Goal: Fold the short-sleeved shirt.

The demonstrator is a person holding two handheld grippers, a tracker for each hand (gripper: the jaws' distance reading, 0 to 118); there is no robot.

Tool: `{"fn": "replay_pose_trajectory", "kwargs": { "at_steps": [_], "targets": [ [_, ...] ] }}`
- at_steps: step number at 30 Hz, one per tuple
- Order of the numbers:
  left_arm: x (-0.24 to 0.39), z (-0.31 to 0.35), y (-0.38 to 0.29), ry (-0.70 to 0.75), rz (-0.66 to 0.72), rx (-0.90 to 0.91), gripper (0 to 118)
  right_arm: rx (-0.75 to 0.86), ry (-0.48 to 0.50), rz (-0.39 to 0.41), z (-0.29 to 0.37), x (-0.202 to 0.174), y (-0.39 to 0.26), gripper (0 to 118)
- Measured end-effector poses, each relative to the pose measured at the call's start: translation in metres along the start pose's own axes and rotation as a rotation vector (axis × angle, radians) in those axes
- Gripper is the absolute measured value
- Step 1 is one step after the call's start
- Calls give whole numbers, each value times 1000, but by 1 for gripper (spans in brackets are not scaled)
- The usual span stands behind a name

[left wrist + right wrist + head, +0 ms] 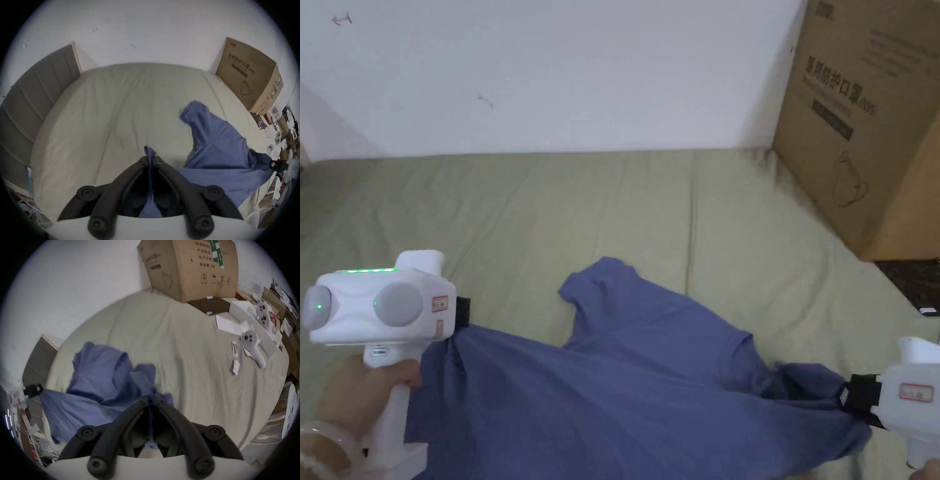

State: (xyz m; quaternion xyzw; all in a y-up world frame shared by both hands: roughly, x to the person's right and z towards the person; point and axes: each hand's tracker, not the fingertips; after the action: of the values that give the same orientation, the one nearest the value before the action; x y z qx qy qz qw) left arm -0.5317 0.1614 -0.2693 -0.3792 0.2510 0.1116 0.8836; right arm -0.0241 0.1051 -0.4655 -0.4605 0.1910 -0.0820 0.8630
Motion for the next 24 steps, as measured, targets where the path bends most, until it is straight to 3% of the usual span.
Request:
{"fn": "replay_pose_trajectory", "kwargs": {
  "at_steps": [2,5,8,11,16,20,22,24],
  "targets": [
    [-4,29,14,33,-18,56,4,45,30,-9,13,-14,20,4],
    [-14,71,35,55,-25,136,4,119,51,60,39,-46,52,4],
    [-24,105,65,105,-35,189,4,172,91,67,67,-75,92,4],
    [-37,134,98,119,6,265,4,256,67,142,89,-108,136,4],
    [-45,162,154,176,1,353,4,306,161,76,109,-151,221,4],
    [-46,165,203,217,-15,386,4,398,78,194,119,-202,277,4],
    [-46,163,228,251,-11,415,4,427,122,164,126,-219,304,4],
    [-47,163,251,293,5,458,4,441,160,82,126,-229,336,4]
  ]
}}
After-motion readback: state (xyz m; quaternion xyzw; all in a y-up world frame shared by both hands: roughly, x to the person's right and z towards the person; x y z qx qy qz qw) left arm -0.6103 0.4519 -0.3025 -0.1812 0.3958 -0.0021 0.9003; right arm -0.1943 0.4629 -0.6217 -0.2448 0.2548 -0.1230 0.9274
